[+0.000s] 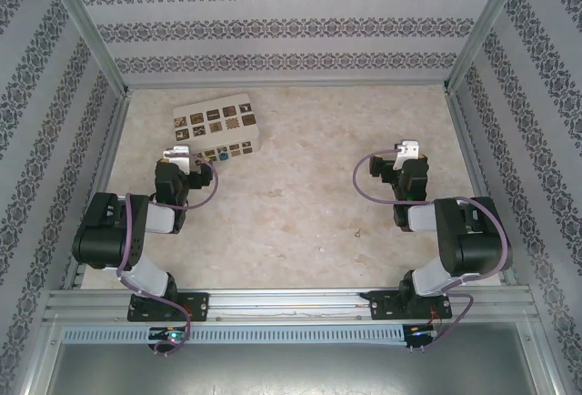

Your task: Unlock the padlock with the key

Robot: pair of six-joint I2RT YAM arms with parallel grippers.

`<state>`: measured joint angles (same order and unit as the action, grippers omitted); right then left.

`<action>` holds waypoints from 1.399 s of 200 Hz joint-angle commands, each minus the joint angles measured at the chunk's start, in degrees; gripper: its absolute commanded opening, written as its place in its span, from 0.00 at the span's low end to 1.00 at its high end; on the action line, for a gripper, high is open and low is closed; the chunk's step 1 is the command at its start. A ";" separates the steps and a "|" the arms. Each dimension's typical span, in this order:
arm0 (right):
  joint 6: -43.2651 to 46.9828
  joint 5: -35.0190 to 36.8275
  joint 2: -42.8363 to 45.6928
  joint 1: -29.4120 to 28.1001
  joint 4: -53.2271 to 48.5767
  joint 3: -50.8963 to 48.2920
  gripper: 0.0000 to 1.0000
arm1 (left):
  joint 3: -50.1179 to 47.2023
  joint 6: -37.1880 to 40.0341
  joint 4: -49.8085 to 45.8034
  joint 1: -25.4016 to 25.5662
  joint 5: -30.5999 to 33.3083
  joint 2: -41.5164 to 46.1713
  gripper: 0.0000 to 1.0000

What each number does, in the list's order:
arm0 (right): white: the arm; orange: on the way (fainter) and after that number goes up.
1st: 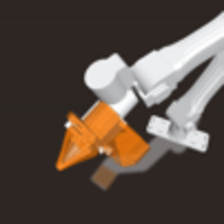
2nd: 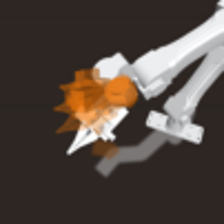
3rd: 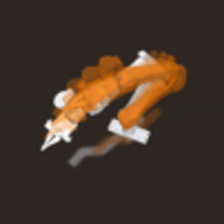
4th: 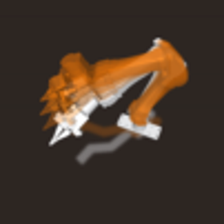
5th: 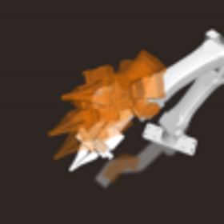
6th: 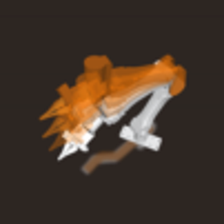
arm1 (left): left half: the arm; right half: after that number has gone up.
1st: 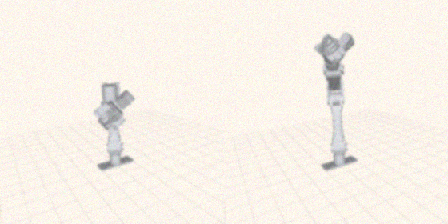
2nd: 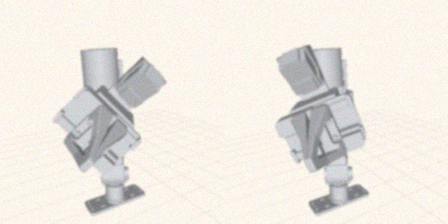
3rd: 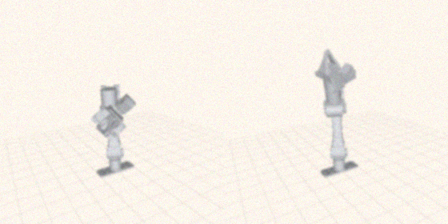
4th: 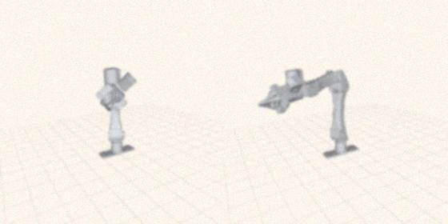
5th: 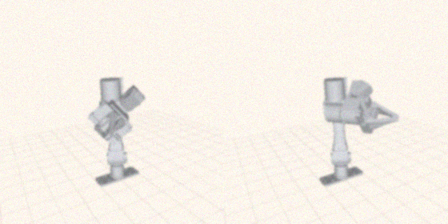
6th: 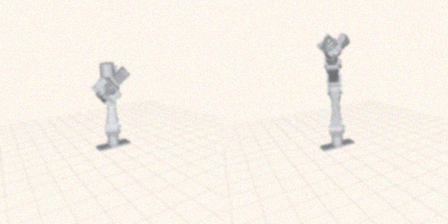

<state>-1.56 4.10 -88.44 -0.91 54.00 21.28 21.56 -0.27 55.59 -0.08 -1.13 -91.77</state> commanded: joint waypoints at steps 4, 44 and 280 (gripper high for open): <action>-0.64 1.09 0.55 -0.41 1.02 -0.01 0.98 | 0.24 0.71 -0.35 -0.06 -0.97 0.36 0.99; -0.64 1.10 0.63 -0.48 1.02 -0.01 0.98 | 0.41 0.71 -0.59 -0.09 -1.07 0.36 0.99; 1.52 2.82 8.80 -2.67 -1.26 -3.11 0.98 | -3.28 -1.91 -6.42 -0.09 5.55 16.35 0.99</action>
<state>-1.06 5.37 -84.73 -3.03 54.39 18.61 15.51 -0.56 56.55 -0.08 1.87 -83.18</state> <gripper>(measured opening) 0.985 0.993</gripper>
